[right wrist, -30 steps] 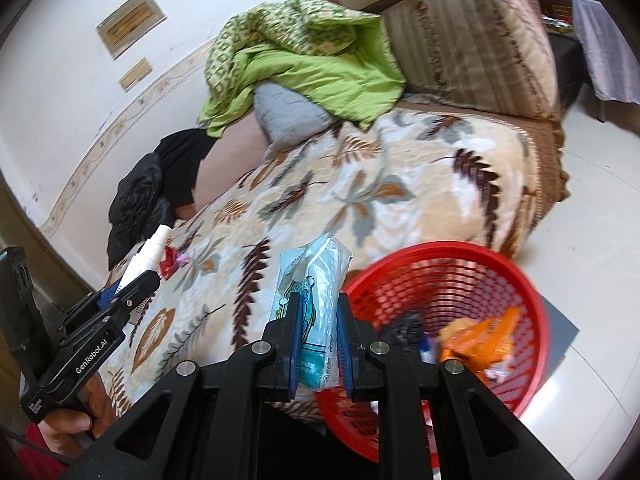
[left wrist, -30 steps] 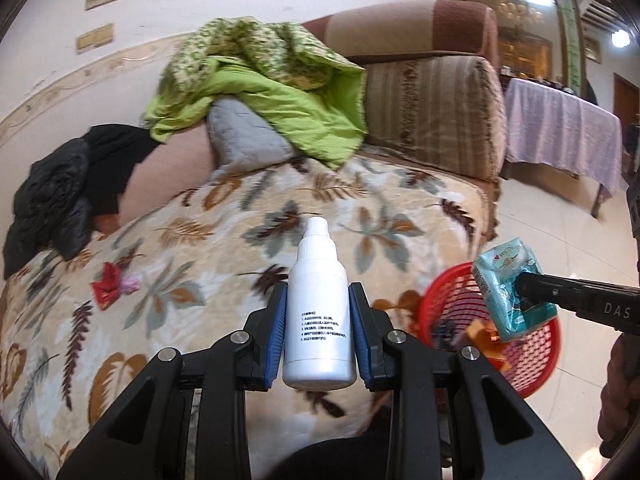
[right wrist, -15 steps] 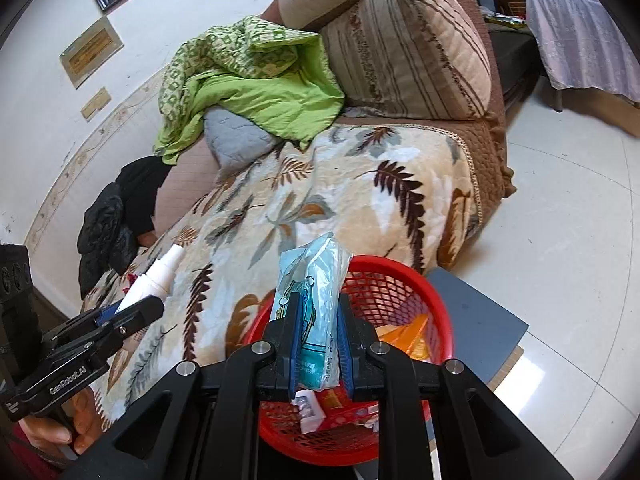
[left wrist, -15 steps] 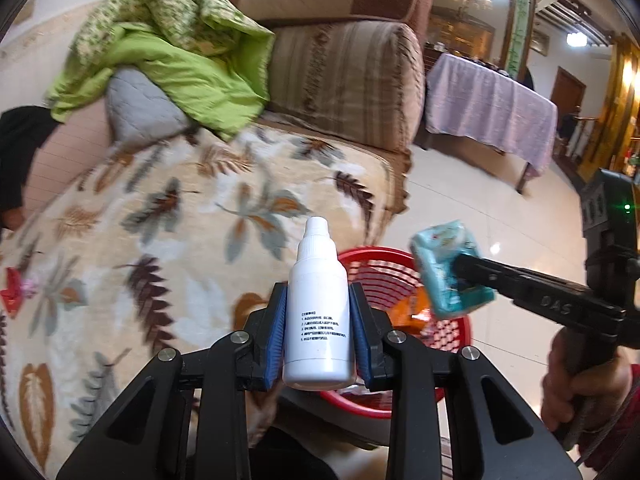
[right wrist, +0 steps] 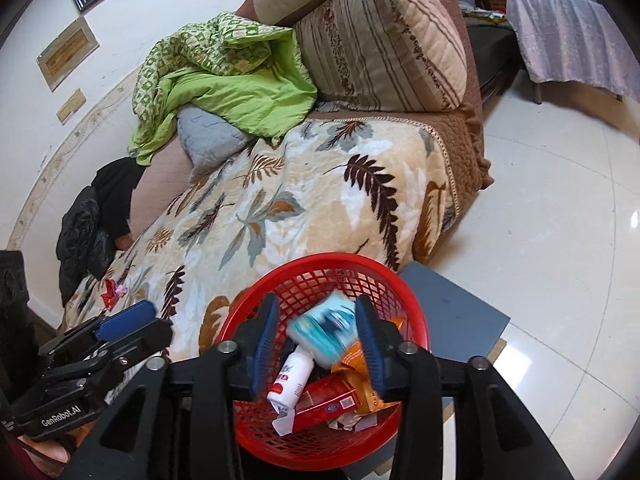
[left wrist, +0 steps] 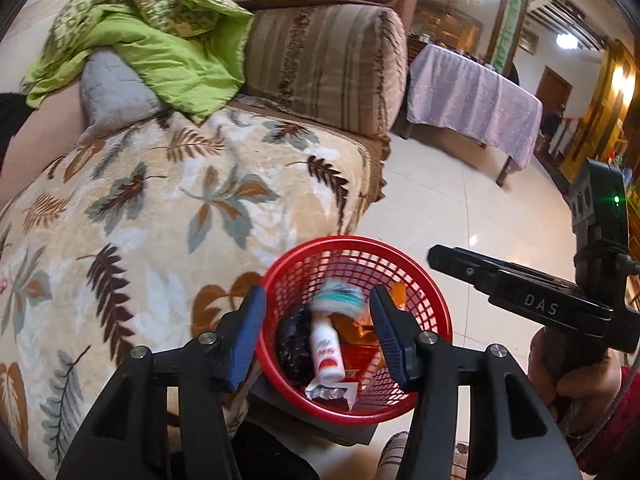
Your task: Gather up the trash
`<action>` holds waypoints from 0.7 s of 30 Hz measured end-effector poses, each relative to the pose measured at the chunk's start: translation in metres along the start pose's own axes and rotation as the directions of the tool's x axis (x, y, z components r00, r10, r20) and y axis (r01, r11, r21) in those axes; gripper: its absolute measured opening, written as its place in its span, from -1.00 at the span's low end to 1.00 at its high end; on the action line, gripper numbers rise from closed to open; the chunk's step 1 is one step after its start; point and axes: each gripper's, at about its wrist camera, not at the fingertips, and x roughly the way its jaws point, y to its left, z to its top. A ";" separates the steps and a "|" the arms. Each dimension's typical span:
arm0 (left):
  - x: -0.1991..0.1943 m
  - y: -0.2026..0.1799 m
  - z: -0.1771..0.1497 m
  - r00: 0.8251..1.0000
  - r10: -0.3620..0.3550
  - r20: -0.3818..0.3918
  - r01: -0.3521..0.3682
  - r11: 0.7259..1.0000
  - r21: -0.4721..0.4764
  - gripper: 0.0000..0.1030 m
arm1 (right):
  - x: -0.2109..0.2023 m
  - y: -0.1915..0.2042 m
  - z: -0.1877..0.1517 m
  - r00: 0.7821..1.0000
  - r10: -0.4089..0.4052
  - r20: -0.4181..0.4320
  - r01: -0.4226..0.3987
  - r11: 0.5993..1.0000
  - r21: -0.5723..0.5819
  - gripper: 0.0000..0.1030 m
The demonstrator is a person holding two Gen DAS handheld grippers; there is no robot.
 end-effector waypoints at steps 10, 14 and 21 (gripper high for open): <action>-0.062 0.048 -0.030 0.988 0.120 0.094 -0.114 0.991 -0.068 0.51 | -0.015 0.057 -0.020 0.964 -0.238 0.117 0.246 0.967 -0.058 0.71; -0.084 0.064 -0.051 0.976 0.179 0.122 -0.170 0.982 -0.080 0.64 | -0.024 0.070 -0.033 0.931 -0.336 0.141 0.339 0.941 0.004 0.86; -0.114 0.082 -0.076 0.943 0.281 0.180 -0.270 0.959 -0.082 0.86 | -0.040 0.106 -0.068 0.923 -0.352 0.155 0.359 0.933 -0.023 1.00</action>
